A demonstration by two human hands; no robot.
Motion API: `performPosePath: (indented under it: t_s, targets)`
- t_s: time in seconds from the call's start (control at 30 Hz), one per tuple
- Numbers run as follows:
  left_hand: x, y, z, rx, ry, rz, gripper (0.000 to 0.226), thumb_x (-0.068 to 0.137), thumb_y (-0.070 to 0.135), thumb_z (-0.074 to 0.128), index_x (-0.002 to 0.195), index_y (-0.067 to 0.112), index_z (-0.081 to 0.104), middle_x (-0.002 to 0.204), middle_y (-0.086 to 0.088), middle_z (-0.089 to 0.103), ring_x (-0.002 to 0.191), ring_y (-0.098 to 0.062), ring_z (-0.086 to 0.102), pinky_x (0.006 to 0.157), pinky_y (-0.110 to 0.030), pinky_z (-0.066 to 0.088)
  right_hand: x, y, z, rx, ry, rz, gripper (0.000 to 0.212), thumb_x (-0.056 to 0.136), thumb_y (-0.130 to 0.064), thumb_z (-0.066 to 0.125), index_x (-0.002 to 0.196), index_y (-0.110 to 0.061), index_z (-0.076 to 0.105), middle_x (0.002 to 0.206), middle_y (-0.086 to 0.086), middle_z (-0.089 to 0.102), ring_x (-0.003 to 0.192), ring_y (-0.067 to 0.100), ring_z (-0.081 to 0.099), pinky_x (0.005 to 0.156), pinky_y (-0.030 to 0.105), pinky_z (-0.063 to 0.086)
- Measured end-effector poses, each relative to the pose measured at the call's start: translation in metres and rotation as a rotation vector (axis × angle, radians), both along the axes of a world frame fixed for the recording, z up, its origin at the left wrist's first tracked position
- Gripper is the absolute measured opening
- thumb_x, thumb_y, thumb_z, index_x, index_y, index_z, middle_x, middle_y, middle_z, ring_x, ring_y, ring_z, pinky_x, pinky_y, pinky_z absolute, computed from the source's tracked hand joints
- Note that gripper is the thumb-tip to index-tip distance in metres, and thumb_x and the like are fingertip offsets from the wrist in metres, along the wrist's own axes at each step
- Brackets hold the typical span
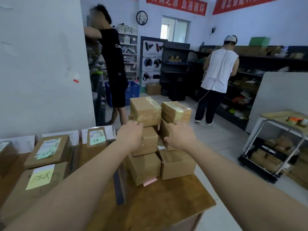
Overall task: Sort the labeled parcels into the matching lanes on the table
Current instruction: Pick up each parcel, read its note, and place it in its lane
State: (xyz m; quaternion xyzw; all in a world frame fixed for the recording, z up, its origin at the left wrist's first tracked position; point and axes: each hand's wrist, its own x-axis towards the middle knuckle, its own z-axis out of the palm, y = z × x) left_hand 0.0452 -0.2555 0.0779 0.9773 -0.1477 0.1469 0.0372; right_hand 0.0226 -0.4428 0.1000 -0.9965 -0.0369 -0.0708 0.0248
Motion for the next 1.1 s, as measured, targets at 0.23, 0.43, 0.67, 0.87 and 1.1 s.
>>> performPosePath:
  t_s: [0.23,0.43,0.67,0.87,1.1]
  targets:
    - [0.028,-0.055,0.007,-0.003,-0.031,-0.025,0.04,0.092,0.025,0.057,0.13,0.016,0.051,0.133,-0.004,0.053,0.123,-0.023,0.047,0.097,-0.036,0.045,0.031,-0.046,0.001,0.018,-0.023,-0.045,0.055,0.091,-0.043,0.062,0.139,-0.02,0.047,0.139,0.008,0.049,0.129,0.028,0.043,0.104,0.041,0.038]
    - [0.08,-0.091,0.003,-0.021,0.0,-0.047,0.04,0.093,0.031,0.057,0.13,0.017,0.049,0.13,-0.003,0.054,0.121,-0.023,0.047,0.096,-0.038,0.045,0.086,-0.073,-0.002,0.042,-0.059,-0.076,0.059,0.09,-0.052,0.059,0.137,-0.019,0.049,0.14,0.009,0.048,0.131,0.028,0.041,0.104,0.041,0.038]
    - [0.143,-0.11,-0.01,-0.018,0.016,-0.08,0.044,0.092,0.029,0.056,0.133,0.014,0.048,0.134,-0.004,0.051,0.128,-0.023,0.042,0.1,-0.041,0.044,0.155,-0.085,-0.009,0.125,-0.07,-0.161,0.074,0.084,-0.063,0.06,0.144,-0.024,0.039,0.153,0.011,0.029,0.138,0.031,0.031,0.107,0.047,0.037]
    - [0.168,-0.116,-0.02,-0.038,0.054,-0.093,0.048,0.094,0.03,0.054,0.138,0.014,0.044,0.138,-0.004,0.049,0.13,-0.023,0.041,0.102,-0.039,0.042,0.194,-0.087,-0.022,0.231,0.036,-0.236,0.091,0.079,-0.073,0.058,0.152,-0.029,0.027,0.163,0.015,-0.004,0.149,0.038,0.008,0.112,0.054,0.031]
    - [0.173,-0.122,-0.025,-0.052,0.06,-0.046,0.048,0.094,0.028,0.055,0.138,0.015,0.044,0.139,-0.003,0.049,0.13,-0.022,0.042,0.103,-0.038,0.043,0.21,-0.1,-0.029,0.369,-0.084,-0.255,0.074,0.075,-0.065,0.062,0.138,-0.028,0.047,0.131,0.016,0.041,0.124,0.034,0.034,0.096,0.04,0.038]
